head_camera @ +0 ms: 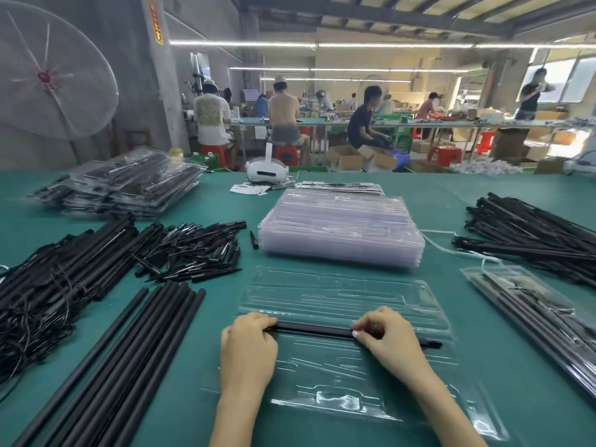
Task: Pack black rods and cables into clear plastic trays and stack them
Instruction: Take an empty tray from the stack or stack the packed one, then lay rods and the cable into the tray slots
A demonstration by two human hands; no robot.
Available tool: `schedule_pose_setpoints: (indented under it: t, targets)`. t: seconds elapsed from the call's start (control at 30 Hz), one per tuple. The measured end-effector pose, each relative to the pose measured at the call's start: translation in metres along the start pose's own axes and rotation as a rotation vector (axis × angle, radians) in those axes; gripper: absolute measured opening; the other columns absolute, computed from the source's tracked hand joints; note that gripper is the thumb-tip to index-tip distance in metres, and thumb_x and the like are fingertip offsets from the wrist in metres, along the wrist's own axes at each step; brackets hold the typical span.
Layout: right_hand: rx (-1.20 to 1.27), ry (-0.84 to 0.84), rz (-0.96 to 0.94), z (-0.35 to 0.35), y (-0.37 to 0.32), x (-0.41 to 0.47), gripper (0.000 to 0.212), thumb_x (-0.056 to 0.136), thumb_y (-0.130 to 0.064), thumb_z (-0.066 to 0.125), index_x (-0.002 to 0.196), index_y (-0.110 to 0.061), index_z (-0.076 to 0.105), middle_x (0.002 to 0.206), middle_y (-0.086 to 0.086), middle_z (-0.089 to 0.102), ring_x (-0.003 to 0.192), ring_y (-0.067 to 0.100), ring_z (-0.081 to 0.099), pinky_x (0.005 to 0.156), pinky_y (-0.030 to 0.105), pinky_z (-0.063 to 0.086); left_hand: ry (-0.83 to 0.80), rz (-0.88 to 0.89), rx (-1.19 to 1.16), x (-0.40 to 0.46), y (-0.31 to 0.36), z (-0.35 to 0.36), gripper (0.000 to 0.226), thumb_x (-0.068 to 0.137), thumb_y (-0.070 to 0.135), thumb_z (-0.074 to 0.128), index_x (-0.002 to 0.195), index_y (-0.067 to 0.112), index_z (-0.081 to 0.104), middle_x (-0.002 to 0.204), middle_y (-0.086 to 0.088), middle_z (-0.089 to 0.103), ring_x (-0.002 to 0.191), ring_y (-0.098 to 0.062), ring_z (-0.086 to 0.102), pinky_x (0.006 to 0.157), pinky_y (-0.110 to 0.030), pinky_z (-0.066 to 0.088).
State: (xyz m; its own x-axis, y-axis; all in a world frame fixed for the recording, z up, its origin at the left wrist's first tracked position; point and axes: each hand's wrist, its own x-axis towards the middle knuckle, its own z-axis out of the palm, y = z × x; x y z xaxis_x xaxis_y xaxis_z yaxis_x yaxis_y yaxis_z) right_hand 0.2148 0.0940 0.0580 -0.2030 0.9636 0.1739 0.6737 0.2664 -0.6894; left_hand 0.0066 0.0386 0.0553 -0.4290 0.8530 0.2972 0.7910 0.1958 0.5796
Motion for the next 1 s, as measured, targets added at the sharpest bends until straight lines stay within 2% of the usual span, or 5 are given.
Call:
schedule_pose_setpoints:
  t: [0.27, 0.43, 0.67, 0.8, 1.0]
  targets:
    - [-0.235, -0.031, -0.144, 0.007, -0.001, 0.0, 0.01, 0.092, -0.03, 0.058, 0.088, -0.039, 0.058, 0.08, -0.019, 0.044, 0.088, 0.007, 0.044, 0.085, 0.03, 0.036, -0.113, -0.014, 0.215, 0.003, 0.017, 0.003, 0.036, 0.089, 0.008, 0.041, 0.113, 0.022, 0.064, 0.116, 0.007, 0.061, 0.111, -0.014, 0.051, 0.096, -0.024, 0.03]
    - [-0.246, -0.119, -0.203, 0.009, -0.006, 0.003, 0.024, 0.095, -0.025, 0.054, 0.099, -0.047, 0.061, 0.079, -0.018, 0.044, 0.083, 0.0, 0.04, 0.086, 0.028, 0.038, -0.124, -0.106, 0.171, 0.054, 0.009, -0.006, 0.03, 0.085, 0.012, 0.044, 0.104, 0.02, 0.066, 0.11, -0.002, 0.067, 0.107, -0.023, 0.055, 0.092, -0.031, 0.038]
    - [-0.315, -0.099, -0.212, 0.017, -0.005, 0.006, 0.024, 0.095, -0.032, 0.049, 0.105, -0.052, 0.058, 0.085, -0.017, 0.045, 0.095, 0.003, 0.048, 0.08, 0.026, 0.033, -0.19, -0.045, 0.685, 0.138, -0.078, -0.01, 0.056, 0.099, 0.015, 0.033, 0.149, 0.002, 0.011, 0.156, -0.011, 0.02, 0.145, -0.026, 0.014, 0.115, -0.041, 0.02]
    - [-0.373, -0.095, -0.209, 0.022, -0.005, 0.012, 0.022, 0.098, -0.041, 0.04, 0.113, -0.053, 0.051, 0.098, -0.018, 0.045, 0.104, 0.003, 0.044, 0.078, 0.026, 0.027, -0.145, -0.003, 0.799, 0.159, -0.094, -0.005, 0.044, 0.098, 0.019, 0.038, 0.141, 0.012, 0.028, 0.146, -0.01, 0.03, 0.13, -0.027, 0.036, 0.103, -0.039, 0.035]
    - [-0.393, -0.103, -0.211, 0.022, -0.005, 0.011, 0.025, 0.099, -0.04, 0.037, 0.118, -0.051, 0.049, 0.091, -0.017, 0.037, 0.103, 0.005, 0.043, 0.078, 0.026, 0.025, -0.029, 0.24, 0.97, 0.16, -0.089, 0.008, 0.043, 0.093, 0.01, 0.049, 0.133, 0.017, 0.034, 0.135, -0.002, 0.04, 0.125, -0.021, 0.039, 0.097, -0.032, 0.034]
